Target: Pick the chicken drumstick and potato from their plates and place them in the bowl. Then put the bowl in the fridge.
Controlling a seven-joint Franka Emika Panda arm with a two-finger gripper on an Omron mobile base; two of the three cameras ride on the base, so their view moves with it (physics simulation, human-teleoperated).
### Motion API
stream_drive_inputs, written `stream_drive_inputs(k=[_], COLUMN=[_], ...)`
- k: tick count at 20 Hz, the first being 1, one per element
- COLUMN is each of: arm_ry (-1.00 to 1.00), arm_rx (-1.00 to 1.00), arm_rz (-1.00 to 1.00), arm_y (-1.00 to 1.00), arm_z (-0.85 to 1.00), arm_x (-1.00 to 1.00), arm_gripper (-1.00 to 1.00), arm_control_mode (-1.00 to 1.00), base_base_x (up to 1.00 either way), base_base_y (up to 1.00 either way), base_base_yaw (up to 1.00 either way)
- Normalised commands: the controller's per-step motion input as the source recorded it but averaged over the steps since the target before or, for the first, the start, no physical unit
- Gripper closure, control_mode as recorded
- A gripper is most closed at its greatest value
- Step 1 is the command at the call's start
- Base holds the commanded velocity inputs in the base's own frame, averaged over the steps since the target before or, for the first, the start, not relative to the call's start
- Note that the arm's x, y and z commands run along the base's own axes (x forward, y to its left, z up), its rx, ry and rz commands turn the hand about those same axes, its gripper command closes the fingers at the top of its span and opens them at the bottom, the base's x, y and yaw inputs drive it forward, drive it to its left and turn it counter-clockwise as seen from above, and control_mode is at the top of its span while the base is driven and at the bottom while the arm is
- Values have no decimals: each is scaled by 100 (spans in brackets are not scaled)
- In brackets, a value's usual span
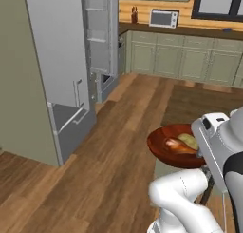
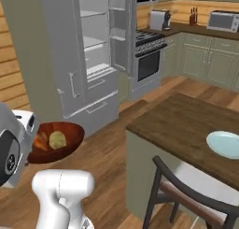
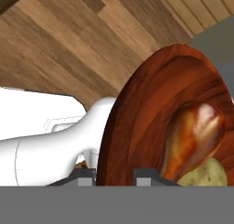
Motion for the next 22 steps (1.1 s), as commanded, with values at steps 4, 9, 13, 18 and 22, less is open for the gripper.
stream_drive_inputs(k=[4,9,13,18,22], arm_ry=[0,0,0,0,0], arm_rx=[0,0,0,0,0], arm_rz=[0,0,0,0,0], arm_y=[0,0,0,0,0], arm_z=[0,0,0,0,0], arm_x=[0,0,0,0,0], arm_gripper=[100,100,100,100,100], arm_control_mode=[100,100,100,100,100], base_base_x=[100,100,93,64,27], base_base_y=[100,100,97,47,1], base_base_yaw=[-37,-50,-48,-41,-33])
